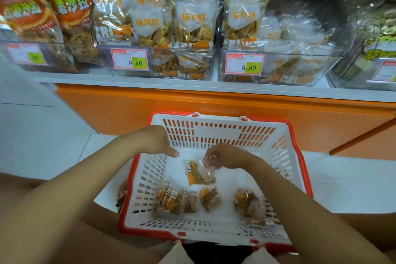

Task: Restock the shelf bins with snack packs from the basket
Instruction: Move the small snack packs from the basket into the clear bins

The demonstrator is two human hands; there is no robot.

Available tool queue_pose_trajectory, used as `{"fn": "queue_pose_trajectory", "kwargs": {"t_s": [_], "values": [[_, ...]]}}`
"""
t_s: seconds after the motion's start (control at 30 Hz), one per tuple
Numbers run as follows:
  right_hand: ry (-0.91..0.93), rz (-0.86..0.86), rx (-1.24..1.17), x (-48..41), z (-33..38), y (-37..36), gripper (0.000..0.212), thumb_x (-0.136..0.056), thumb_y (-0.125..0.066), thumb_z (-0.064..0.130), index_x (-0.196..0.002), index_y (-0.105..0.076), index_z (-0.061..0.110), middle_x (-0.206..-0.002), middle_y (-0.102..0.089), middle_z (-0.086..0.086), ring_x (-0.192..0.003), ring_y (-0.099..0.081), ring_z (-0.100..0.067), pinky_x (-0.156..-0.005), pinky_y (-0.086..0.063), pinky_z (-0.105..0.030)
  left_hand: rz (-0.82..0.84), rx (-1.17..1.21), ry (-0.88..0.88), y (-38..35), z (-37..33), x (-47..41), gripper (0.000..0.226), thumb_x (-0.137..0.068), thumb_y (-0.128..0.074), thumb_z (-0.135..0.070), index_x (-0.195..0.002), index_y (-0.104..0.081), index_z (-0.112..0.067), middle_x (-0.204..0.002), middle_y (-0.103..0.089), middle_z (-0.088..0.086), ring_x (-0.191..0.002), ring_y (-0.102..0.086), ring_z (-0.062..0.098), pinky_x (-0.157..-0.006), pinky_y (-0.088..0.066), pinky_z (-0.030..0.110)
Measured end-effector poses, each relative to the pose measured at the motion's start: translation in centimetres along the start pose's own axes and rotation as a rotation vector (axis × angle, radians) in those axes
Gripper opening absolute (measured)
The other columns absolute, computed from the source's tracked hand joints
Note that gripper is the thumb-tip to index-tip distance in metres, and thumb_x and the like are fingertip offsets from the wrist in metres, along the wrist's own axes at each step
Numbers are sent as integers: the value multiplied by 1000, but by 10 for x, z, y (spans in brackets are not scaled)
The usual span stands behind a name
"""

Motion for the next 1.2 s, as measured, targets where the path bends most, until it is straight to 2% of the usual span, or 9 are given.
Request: {"fn": "queue_pose_trajectory", "kwargs": {"t_s": [0.1,0.2,0.37,0.53,0.63,0.83,1.03,1.1,1.2], "values": [[43,-102,29,23,41,36,21,-92,-61,23,-107,-70,12,-88,-68,8,-76,-65,-9,-73,-52,-20,58,249,-204,7,-21,16,70,-75,-74,-50,-134,-50,-23,-130,-56,-5,-115,-54,12,-98,-44,28],[70,-120,85,55,72,65,22,-95,-56,31,-100,-72,16,-81,-70,6,-73,-65,-11,-71,-52,-22,99,370,-298,8,-41,29,73,-73,-79,-41,-136,-46,-28,-135,-50,-3,-121,-51,13,-90,-49,23],[205,-185,20,101,102,97,32,-95,-55,33,-84,-70,7,-74,-68,-13,-63,-62,-19,-68,-53,-34,78,576,-446,21,-69,41,32,-78,-77,-17,-107,-65,-20,-101,-69,2,-80,-71,12,-72,-57,24],[239,-540,-556,132,103,132,49,-75,-57,58,-93,-71,14,-71,-66,3,-65,-60,-12,-62,-50,-22,-59,952,-510,54,-89,45,25,-79,-72,-10,-104,-68,-13,-98,-74,8,-81,-71,15,-69,-57,20],[271,-558,-471,139,110,136,43,-69,-63,54,-94,-72,19,-81,-74,5,-78,-68,-10,-73,-54,-22,-197,1111,-559,78,-102,43,22,-82,-70,-13,-104,-67,-13,-98,-74,7,-84,-71,17,-66,-56,19],[333,-745,-517,141,115,156,6,-87,-67,21,-84,-69,16,-57,-64,15,-53,-55,5,-54,-41,-8,-422,902,-623,111,-121,42,55,-68,-75,-44,-114,-64,-16,-102,-72,1,-95,-69,17,-87,-55,37],[231,-1087,-694,147,86,231,9,-90,-63,17,-83,-65,13,-69,-58,-2,-49,-48,-8,-44,-37,-15,-755,645,-557,144,-117,35,8,-90,-63,-24,-97,-63,-23,-91,-65,1,-86,-62,14,-75,-53,23],[124,-1163,-711,144,71,261,12,-90,-63,20,-85,-64,9,-68,-55,-6,-45,-46,-11,-40,-33,-16,-787,578,-528,147,-116,32,6,-91,-61,-19,-90,-64,-23,-89,-67,5,-81,-61,14,-69,-49,18],[-7,-1147,-602,127,60,299,23,-88,-65,20,-69,-58,9,-50,-51,-4,-31,-41,-9,-32,-26,-12,-799,564,-522,148,-116,28,15,-91,-60,-17,-81,-63,-27,-83,-67,7,-77,-63,19,-71,-54,28]]}}
Point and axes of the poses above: each hand's wrist, its own x-axis away from the middle knuckle, its own y-axis out of the back of the hand, z = x × y, the point moved 4 cm from there along -x, towards the middle knuckle
